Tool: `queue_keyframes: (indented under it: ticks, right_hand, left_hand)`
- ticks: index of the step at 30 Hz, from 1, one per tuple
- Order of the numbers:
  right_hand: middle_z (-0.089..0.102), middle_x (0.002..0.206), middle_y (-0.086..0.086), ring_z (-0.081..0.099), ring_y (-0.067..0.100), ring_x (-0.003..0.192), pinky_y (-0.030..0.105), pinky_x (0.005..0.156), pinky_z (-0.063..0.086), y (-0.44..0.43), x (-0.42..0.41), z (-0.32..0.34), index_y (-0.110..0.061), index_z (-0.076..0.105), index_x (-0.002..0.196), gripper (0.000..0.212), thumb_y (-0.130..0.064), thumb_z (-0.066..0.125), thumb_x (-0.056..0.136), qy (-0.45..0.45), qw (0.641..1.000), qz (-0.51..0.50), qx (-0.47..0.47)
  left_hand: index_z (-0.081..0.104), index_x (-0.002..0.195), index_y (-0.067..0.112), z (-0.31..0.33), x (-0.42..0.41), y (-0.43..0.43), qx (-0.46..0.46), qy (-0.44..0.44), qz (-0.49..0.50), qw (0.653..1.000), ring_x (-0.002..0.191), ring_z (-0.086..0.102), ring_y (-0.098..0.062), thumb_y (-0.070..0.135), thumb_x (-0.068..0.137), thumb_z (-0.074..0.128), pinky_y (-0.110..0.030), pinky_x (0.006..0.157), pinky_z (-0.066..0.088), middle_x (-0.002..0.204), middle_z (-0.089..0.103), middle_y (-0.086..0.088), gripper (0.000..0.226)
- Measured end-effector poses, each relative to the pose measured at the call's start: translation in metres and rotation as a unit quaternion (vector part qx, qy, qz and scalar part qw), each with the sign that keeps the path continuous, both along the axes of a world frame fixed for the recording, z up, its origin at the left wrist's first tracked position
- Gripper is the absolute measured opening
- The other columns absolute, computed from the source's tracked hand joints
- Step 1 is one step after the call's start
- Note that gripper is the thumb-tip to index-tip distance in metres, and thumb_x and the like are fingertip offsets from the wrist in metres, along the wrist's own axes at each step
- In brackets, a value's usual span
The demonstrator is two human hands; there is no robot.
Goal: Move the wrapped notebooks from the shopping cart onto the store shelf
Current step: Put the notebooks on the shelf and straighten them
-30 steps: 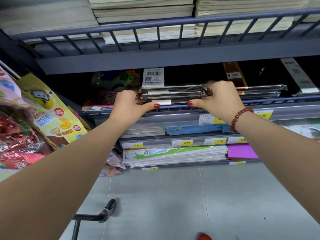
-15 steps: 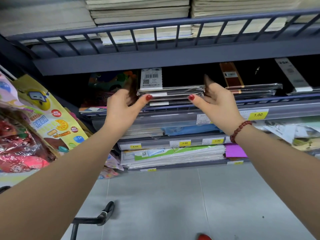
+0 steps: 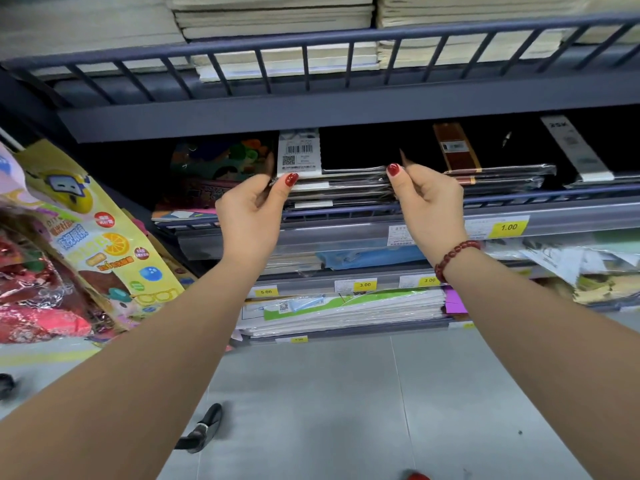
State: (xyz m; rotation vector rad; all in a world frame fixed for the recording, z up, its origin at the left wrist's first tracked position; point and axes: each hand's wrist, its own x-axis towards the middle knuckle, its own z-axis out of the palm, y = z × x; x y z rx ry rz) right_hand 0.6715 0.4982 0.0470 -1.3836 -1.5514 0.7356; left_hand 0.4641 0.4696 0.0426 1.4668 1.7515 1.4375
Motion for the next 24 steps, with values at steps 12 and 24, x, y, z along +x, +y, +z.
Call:
queue_keyframes:
  ticks: [12, 24]
  right_hand:
    - [0.061, 0.122, -0.008, 0.055, 0.002, 0.116, 0.026, 0.098, 0.047, -0.034, 0.046, 0.009, -0.016, 0.058, 0.126, 0.040, -0.020, 0.065, 0.087, 0.077, 0.995, 0.067, -0.018]
    - [0.050, 0.117, -0.005, 0.050, 0.008, 0.112, 0.019, 0.100, 0.039, -0.016, 0.178, 0.010, -0.019, 0.053, 0.127, 0.046, -0.024, 0.069, 0.083, -0.033, 0.999, 0.026, 0.021]
  left_hand:
    - [0.051, 0.131, 0.021, -0.013, 0.035, -0.062, 0.025, -0.023, 0.099, 0.995, 0.117, 0.054, -0.004, 0.024, 0.090, 0.063, -0.027, 0.097, 0.048, 0.126, 0.054, 0.008, 0.043]
    - [0.055, 0.130, 0.019, 0.007, 0.182, -0.039, -0.020, 0.058, 0.029, 0.998, 0.117, 0.051, -0.005, 0.031, 0.088, 0.065, -0.015, 0.102, 0.037, 0.126, 0.057, 0.005, 0.045]
